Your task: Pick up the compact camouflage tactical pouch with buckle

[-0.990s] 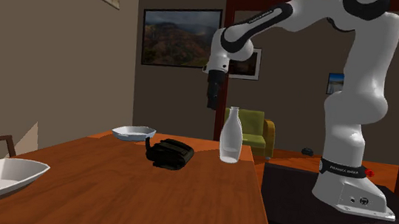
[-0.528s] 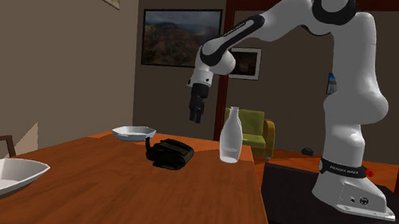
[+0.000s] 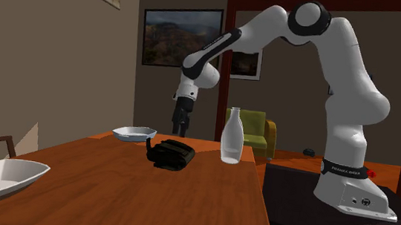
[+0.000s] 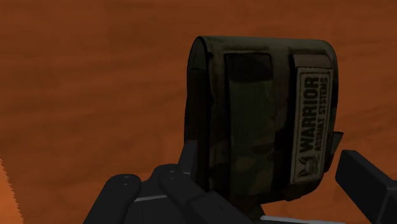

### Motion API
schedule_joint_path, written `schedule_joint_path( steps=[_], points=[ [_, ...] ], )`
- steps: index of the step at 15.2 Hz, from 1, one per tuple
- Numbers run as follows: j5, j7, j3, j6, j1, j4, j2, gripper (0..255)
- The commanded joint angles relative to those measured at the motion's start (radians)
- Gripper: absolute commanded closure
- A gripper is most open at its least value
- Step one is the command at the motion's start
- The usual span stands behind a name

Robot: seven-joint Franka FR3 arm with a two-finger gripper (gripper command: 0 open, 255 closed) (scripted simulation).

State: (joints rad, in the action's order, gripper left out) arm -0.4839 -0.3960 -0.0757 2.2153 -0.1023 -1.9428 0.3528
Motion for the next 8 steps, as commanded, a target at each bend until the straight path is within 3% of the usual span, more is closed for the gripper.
schedule_joint_path(
  steps=[1, 7, 8],
  points=[
    [-0.012, -0.013, 0.004, 0.015, 0.003, 0.006, 0.024, 0],
    [-0.030, -0.037, 0.011, 0.057, 0.006, -0.001, 0.064, 0],
    [-0.030, -0.037, 0.011, 0.057, 0.006, 0.001, 0.065, 255]
  ],
)
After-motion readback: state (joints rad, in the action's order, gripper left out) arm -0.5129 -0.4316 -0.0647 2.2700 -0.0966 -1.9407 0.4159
